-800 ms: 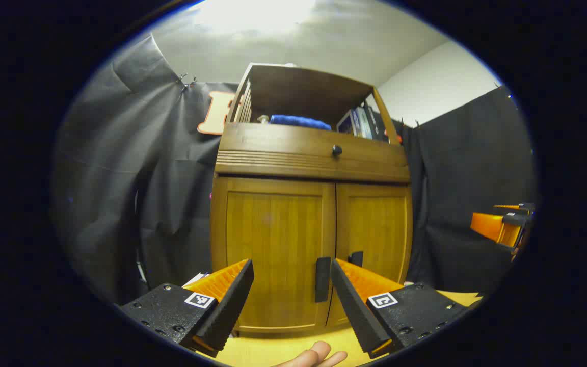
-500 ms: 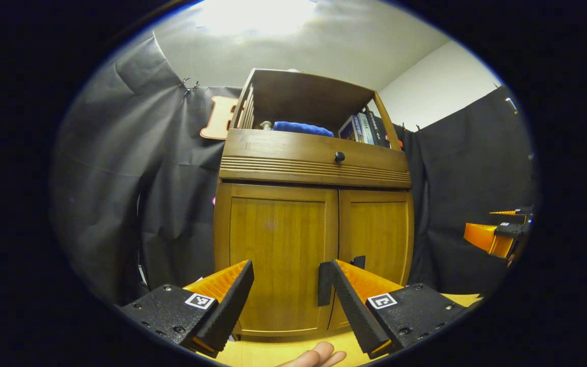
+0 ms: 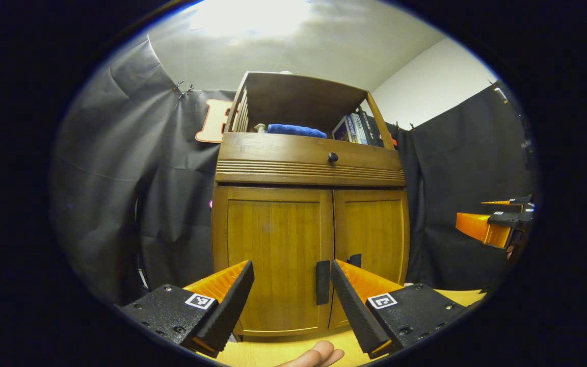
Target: Open the right door of the double-door shoe cabinet with the right hand, and open the left door with the left hand.
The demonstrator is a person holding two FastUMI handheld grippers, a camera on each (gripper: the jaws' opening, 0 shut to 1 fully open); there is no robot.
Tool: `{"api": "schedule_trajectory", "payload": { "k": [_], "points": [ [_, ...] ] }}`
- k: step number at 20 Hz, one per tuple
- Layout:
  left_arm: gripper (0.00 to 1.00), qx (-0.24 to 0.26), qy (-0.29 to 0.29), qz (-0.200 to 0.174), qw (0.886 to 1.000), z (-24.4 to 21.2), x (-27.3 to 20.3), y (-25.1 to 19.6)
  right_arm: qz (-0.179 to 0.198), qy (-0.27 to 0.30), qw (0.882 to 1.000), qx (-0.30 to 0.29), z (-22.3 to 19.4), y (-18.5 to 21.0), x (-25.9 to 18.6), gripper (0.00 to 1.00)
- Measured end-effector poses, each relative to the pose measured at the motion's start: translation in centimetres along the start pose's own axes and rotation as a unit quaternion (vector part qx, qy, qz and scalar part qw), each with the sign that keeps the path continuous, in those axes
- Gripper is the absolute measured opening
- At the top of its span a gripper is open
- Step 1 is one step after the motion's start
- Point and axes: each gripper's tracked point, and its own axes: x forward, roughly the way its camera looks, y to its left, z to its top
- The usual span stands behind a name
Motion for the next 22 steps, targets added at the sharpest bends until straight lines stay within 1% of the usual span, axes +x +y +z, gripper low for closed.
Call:
{"api": "schedule_trajectory", "payload": {
  "k": [2, 5, 8, 9, 10, 11, 12, 13, 14, 15, 16, 18, 19, 20, 21, 22],
  "points": [
    [0.9, -0.001, -0.001, 0.004, 1.0, 0.0, 0.1, 0.2, 0.015, -0.013, 1.0, 0.012, 0.6, 0.3, 0.7, 0.99],
    [0.89, 0.001, 0.008, 0.008, 1.0, -0.6, 0.3, 0.3, 0.014, -0.018, 1.0, 0.005, 0.5, 0.2, 2.8, 0.99],
    [0.9, -0.004, 0.022, 0.015, 1.0, -1.1, 0.6, 0.6, 0.008, -0.008, 1.0, 0.005, -0.4, 0.4, 4.1, 0.99],
    [0.9, -0.007, 0.026, 0.019, 0.999, -1.2, 0.8, 0.9, 0.007, -0.002, 1.0, 0.005, -0.8, 0.5, 4.7, 0.96],
    [0.92, -0.01, 0.029, 0.023, 0.999, -1.3, 0.9, 1.2, 0.01, 0.007, 1.0, 0.005, -1.5, 0.8, 5.5, 0.96],
    [0.92, -0.014, 0.032, 0.027, 0.999, -1.4, 1.0, 1.5, 0.017, 0.018, 1.0, 0.004, -2.4, 1.4, 6.3, 0.96],
    [0.92, -0.017, 0.033, 0.031, 0.999, -1.5, 1.2, 1.8, 0.03, 0.027, 0.999, 0.003, -3.2, 2.5, 7.3, 0.99],
    [0.92, -0.019, 0.035, 0.034, 0.999, -1.5, 1.4, 2.1, 0.045, 0.031, 0.998, 0.0, -3.7, 3.6, 8.1, 0.99],
    [0.92, -0.019, 0.036, 0.037, 0.998, -1.6, 1.5, 2.4, 0.059, 0.035, 0.998, -0.003, -4.2, 4.6, 8.9, 0.96],
    [0.92, -0.02, 0.039, 0.041, 0.998, -1.6, 1.7, 2.8, 0.072, 0.04, 0.997, 0.0, -4.9, 5.7, 9.6, 0.96],
    [0.92, -0.02, 0.04, 0.043, 0.998, -1.9, 1.8, 3.1, 0.088, 0.042, 0.995, 0.003, -5.7, 6.8, 10.1, 0.99],
    [0.94, -0.017, 0.042, 0.045, 0.998, -2.0, 2.0, 3.5, 0.105, 0.048, 0.993, 0.008, -6.8, 8.6, 11.5, 0.99],
    [0.92, -0.016, 0.04, 0.045, 0.998, -2.0, 2.1, 3.6, 0.117, 0.053, 0.992, 0.013, -7.5, 9.9, 12.1, 0.99],
    [0.94, -0.015, 0.041, 0.044, 0.998, -2.1, 2.1, 3.6, 0.123, 0.061, 0.99, 0.015, -8.1, 10.7, 12.6, 0.99],
    [0.92, -0.015, 0.042, 0.044, 0.998, -2.2, 2.2, 3.7, 0.133, 0.066, 0.989, 0.016, -8.6, 11.7, 13.3, 0.99],
    [0.94, -0.013, 0.043, 0.045, 0.998, -2.3, 2.3, 3.8, 0.143, 0.071, 0.987, 0.017, -9.0, 12.9, 13.8, 0.99]
  ]
}}
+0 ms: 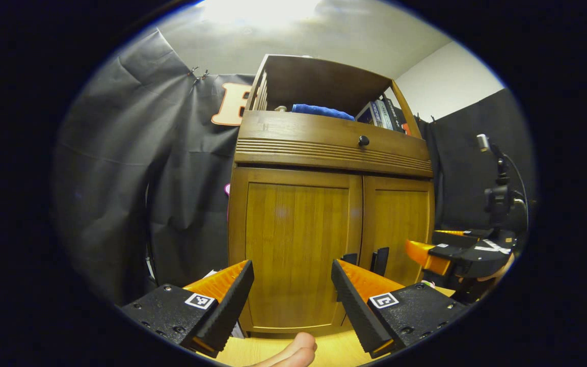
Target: Open the right door of the double-door shoe cabinet with the right hand, and open the left door with the left hand.
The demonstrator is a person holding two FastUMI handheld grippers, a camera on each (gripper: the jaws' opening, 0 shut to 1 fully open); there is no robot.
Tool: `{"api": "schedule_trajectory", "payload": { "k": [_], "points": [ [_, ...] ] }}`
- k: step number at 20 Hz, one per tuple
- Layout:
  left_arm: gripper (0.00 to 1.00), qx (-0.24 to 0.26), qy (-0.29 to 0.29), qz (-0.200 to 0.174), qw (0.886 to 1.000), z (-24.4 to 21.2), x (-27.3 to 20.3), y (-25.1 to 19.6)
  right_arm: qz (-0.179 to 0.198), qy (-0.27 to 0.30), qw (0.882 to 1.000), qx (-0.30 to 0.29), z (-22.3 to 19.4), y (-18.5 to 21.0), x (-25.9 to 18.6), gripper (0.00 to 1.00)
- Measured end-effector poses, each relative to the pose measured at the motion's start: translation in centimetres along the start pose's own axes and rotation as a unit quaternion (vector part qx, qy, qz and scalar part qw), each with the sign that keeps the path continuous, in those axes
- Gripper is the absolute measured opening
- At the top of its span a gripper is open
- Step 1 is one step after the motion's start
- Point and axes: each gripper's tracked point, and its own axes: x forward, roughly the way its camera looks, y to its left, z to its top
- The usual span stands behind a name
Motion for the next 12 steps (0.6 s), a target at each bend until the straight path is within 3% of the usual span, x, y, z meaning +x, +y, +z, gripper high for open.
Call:
{"api": "schedule_trajectory", "payload": {
  "k": [1, 6, 7, 10, 12],
  "points": [
    [0.92, 0.002, 0.0, 0.003, 1.0, 0.0, 0.1, 0.2, 0.01, 0.008, 1.0, -0.001, -0.4, 0.8, 1.0, 0.96],
    [0.92, -0.003, 0.009, 0.011, 1.0, -0.4, 0.5, 1.2, 0.019, 0.066, 0.998, -0.007, -4.8, 4.0, 4.4, 0.99],
    [0.95, -0.004, 0.009, 0.011, 1.0, -0.3, 0.5, 1.3, 0.013, 0.074, 0.997, -0.007, -5.5, 4.1, 5.1, 0.96],
    [0.92, -0.001, 0.007, 0.012, 1.0, -0.3, 0.6, 1.7, -0.012, 0.089, 0.996, -0.001, -6.4, 3.7, 6.1, 0.95],
    [0.92, -0.005, 0.007, 0.01, 1.0, -0.3, 0.7, 1.8, -0.033, 0.078, 0.996, -0.014, -6.6, 2.7, 7.0, 0.74]
  ]
}}
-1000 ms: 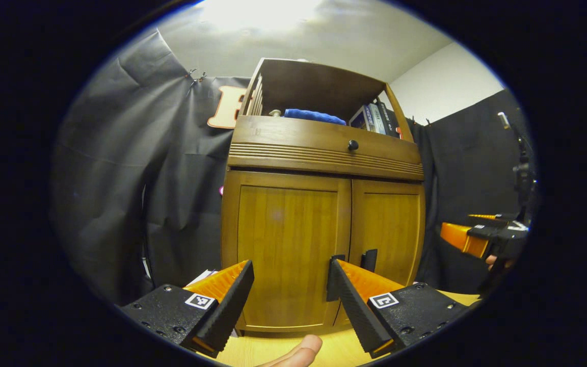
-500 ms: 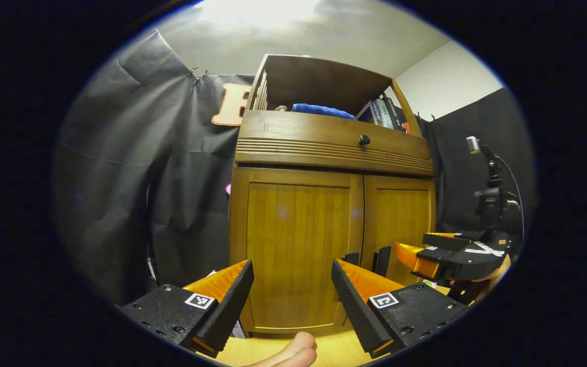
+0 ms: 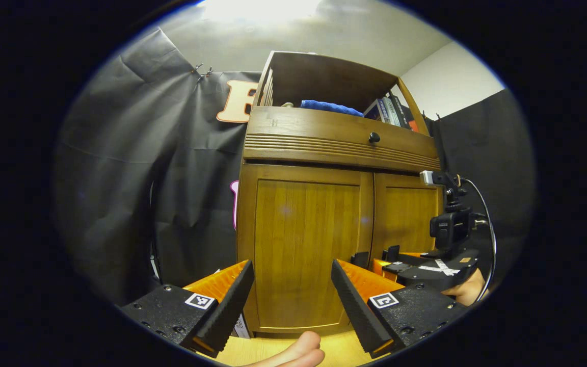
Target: Open the right door of the double-door shoe cabinet with the right hand, and open the left door with the left hand.
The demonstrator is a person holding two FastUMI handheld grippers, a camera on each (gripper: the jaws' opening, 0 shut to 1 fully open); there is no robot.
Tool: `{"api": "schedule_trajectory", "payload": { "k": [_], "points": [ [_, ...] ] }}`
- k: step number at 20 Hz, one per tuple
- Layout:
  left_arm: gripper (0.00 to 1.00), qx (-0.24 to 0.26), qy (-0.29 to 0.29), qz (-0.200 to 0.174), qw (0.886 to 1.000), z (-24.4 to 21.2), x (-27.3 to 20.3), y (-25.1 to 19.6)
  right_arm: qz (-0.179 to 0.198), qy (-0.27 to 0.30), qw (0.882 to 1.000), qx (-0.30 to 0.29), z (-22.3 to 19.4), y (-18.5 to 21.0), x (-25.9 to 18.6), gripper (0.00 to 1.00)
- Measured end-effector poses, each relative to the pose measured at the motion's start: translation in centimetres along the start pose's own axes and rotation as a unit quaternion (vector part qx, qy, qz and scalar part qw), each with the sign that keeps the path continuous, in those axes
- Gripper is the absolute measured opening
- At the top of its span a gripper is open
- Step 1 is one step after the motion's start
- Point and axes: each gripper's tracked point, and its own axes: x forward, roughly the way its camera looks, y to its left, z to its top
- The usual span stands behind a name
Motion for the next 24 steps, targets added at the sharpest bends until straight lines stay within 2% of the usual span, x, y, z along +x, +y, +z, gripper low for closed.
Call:
{"api": "schedule_trajectory", "payload": {
  "k": [1, 3, 4, 6, 7, 9, 10, 13, 14, 15, 16, 17, 19, 20, 23, 24],
  "points": [
    [0.94, -0.002, 0.001, -0.001, 1.0, 0.0, 0.1, 0.0, -0.004, -0.002, 1.0, 0.009, -0.1, -0.1, 0.4, 0.58],
    [0.92, -0.006, 0.006, 0.0, 1.0, -0.2, 0.2, 0.3, 0.012, 0.02, 0.999, 0.026, -1.1, 1.2, 0.4, 0.45],
    [0.92, -0.008, 0.008, 0.001, 1.0, -0.3, 0.3, 0.4, 0.004, 0.01, 0.999, 0.035, -0.5, 0.6, 0.6, 0.45],
    [0.92, -0.012, 0.01, 0.003, 1.0, -0.4, 0.7, 0.7, 0.017, 0.016, 0.998, 0.055, -0.8, 0.7, 0.7, 0.28],
    [0.92, -0.013, 0.012, 0.006, 1.0, -0.6, 0.7, 0.9, 0.023, 0.021, 0.998, 0.058, -0.9, 0.7, 0.7, 0.31],
    [0.92, -0.012, 0.016, 0.011, 1.0, -0.7, 0.9, 1.1, 0.028, 0.022, 0.998, 0.056, -1.1, 0.7, 0.6, 0.27],
    [0.92, -0.012, 0.018, 0.014, 1.0, -0.9, 0.8, 1.1, 0.031, 0.025, 0.998, 0.057, -1.1, 0.6, 0.5, 0.32],
    [0.95, -0.009, 0.021, 0.012, 1.0, -1.1, 0.9, 1.1, 0.05, 0.041, 0.997, 0.048, -1.8, 0.6, -0.5, 0.31],
    [0.92, -0.006, 0.019, 0.01, 1.0, -1.0, 0.9, 1.0, 0.061, 0.041, 0.996, 0.044, -2.0, 0.6, -1.3, 0.32],
    [0.95, -0.003, 0.015, 0.008, 1.0, -0.8, 0.9, 1.0, 0.068, 0.036, 0.996, 0.043, -1.8, 0.5, -1.5, 0.36],
    [0.95, -0.003, 0.012, 0.007, 1.0, -0.7, 0.9, 1.1, 0.074, 0.034, 0.995, 0.054, -1.8, 0.4, -2.0, 0.31],
    [0.92, -0.003, 0.011, 0.006, 1.0, -0.7, 0.8, 1.0, 0.081, 0.033, 0.994, 0.061, -1.9, 0.6, -1.6, 0.22],
    [0.92, -0.001, 0.009, 0.0, 1.0, -0.6, 0.8, 0.9, 0.086, 0.024, 0.995, 0.054, -1.9, 0.2, -1.9, 0.22],
    [0.95, 0.004, 0.007, -0.003, 1.0, -0.5, 0.8, 0.8, 0.086, 0.02, 0.995, 0.053, -1.9, 0.2, -2.3, 0.22],
    [0.92, 0.011, -0.001, -0.005, 1.0, -0.2, 0.5, 0.5, 0.098, 0.014, 0.994, 0.054, -1.9, -0.2, -4.1, 0.22],
    [0.95, 0.01, -0.001, -0.008, 1.0, -0.1, 0.3, 0.1, 0.104, 0.013, 0.993, 0.062, -1.8, -0.4, -4.6, 0.22]
  ]
}}
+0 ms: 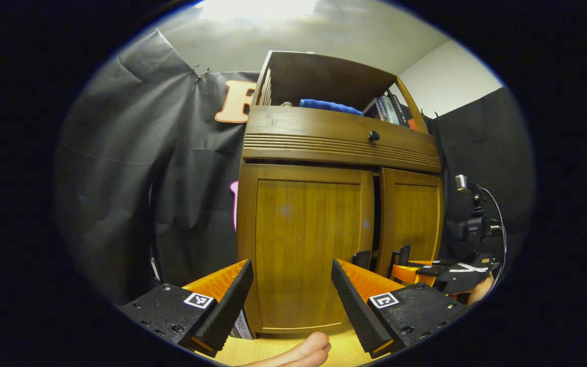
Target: Open the right door of the double-door shoe cabinet with the right hand, and open the left door with the left hand.
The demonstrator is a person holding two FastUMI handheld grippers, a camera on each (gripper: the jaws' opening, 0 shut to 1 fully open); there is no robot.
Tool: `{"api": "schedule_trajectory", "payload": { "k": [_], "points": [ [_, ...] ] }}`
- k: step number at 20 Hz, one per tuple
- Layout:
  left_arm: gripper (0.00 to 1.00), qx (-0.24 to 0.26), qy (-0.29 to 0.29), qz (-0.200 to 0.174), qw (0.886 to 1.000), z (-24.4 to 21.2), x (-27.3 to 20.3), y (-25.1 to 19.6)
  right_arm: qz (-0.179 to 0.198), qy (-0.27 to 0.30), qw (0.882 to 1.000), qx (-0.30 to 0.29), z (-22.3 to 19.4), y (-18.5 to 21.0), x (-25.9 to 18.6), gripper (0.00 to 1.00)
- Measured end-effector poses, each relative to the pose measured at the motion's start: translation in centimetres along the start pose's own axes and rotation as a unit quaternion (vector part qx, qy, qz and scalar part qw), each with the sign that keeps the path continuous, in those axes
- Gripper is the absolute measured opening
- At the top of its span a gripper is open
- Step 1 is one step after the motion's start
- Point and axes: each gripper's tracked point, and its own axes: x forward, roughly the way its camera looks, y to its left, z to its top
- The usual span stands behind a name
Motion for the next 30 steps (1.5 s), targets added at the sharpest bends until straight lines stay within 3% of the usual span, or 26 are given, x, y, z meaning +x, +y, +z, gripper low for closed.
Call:
{"api": "schedule_trajectory", "payload": {
  "k": [17, 18, 20, 28, 30],
  "points": [
    [0.92, 0.007, 0.011, -0.011, 1.0, -0.7, 0.0, -1.2, 0.007, -0.019, 1.0, -0.006, -0.4, -2.5, -7.8, 0.22],
    [0.92, 0.008, 0.012, -0.009, 1.0, -0.7, 0.0, -1.2, 0.01, -0.018, 1.0, -0.005, -0.5, -2.8, -8.2, 0.19],
    [0.92, 0.002, 0.015, -0.002, 1.0, -1.0, 0.1, -1.1, 0.01, -0.013, 1.0, -0.001, -0.6, -3.1, -8.9, 0.22],
    [0.95, -0.001, 0.019, -0.008, 1.0, -1.0, -0.3, -1.9, -0.014, -0.004, 1.0, 0.002, -0.6, -5.2, -12.1, 0.21],
    [0.92, -0.001, 0.019, -0.013, 1.0, -1.0, -0.3, -2.2, -0.023, -0.004, 1.0, -0.004, -0.5, -6.0, -13.0, 0.21]
  ]
}}
